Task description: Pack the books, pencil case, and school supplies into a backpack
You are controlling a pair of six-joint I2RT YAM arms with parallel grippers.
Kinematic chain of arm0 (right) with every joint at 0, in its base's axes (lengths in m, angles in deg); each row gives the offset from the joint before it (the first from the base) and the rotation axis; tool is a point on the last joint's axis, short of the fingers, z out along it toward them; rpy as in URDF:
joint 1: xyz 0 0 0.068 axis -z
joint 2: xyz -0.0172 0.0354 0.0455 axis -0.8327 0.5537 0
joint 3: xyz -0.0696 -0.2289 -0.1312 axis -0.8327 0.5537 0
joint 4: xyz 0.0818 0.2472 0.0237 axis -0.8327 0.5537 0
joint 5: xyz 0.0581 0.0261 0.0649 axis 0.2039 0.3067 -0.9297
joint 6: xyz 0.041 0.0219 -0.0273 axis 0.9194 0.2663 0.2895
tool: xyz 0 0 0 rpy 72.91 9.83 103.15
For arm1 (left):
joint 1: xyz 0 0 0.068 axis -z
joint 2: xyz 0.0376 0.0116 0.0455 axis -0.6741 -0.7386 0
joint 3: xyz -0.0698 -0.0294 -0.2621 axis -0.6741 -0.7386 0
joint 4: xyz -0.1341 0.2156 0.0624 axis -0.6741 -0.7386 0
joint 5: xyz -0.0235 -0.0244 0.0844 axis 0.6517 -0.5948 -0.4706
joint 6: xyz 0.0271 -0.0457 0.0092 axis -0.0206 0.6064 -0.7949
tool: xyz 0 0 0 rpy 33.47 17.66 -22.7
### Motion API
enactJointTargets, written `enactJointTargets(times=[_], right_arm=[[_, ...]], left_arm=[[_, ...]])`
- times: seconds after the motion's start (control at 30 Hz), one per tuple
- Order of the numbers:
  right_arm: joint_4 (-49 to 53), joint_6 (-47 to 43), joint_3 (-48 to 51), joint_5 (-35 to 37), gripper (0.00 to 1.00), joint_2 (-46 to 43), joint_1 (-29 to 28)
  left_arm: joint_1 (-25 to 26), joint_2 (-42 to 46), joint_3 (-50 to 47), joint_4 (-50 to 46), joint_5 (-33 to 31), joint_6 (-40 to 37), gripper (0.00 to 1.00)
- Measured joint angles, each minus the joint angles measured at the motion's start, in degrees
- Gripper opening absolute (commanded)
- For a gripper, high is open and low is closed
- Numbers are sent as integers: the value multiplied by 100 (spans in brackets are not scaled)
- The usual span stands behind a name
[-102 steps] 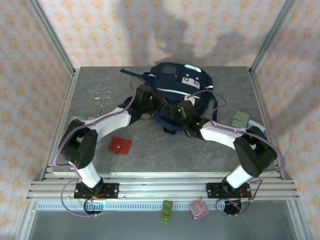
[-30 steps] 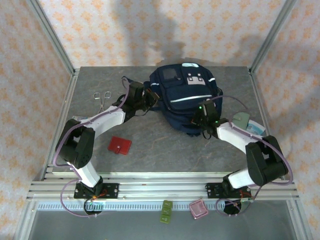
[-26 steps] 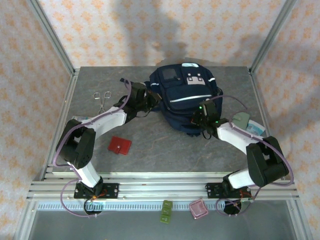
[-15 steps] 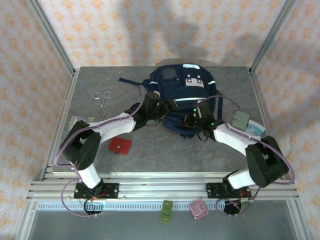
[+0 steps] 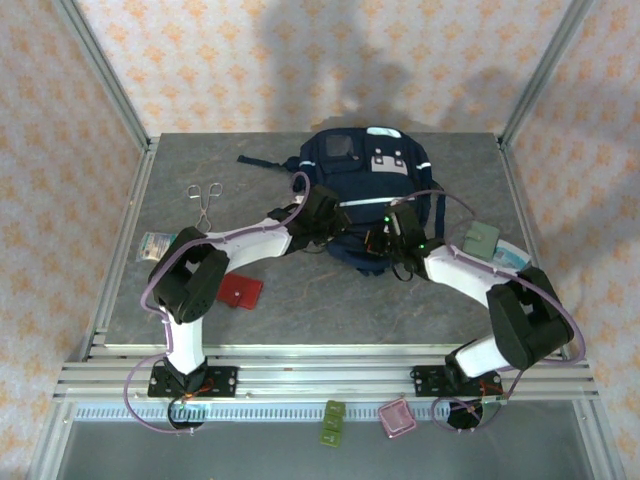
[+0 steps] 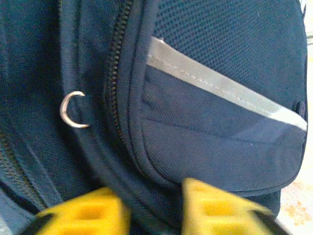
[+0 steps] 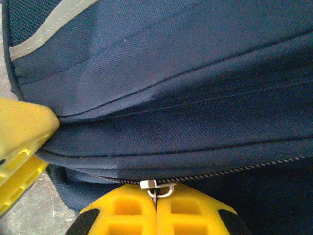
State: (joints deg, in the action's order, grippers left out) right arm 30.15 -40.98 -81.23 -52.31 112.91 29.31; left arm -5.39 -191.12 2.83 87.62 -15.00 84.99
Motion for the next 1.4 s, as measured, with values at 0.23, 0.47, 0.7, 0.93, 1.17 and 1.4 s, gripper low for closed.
enactJointTargets(times=[0.23,0.47,0.7,0.93,1.17,1.4], right_arm=[[249,-22,-151,39,0,96,199],[592,-96,-313,391,0,166,435],[667,-337,-428,546,0,232,210],[533,-417,-428,713,0,210,-837],[350,-289,-796,420,0,402,-1453],[334,-98,-1259,122,0,1010,-1528]], left_arm=[[-254,7,-15,70,83,7,0],[-481,133,-144,197,208,-164,0],[-739,219,-175,208,275,-433,0],[-1180,219,120,-483,164,-1152,0],[-1473,155,758,-977,-55,-1681,36],[-1554,514,282,-555,-70,-1650,52]])
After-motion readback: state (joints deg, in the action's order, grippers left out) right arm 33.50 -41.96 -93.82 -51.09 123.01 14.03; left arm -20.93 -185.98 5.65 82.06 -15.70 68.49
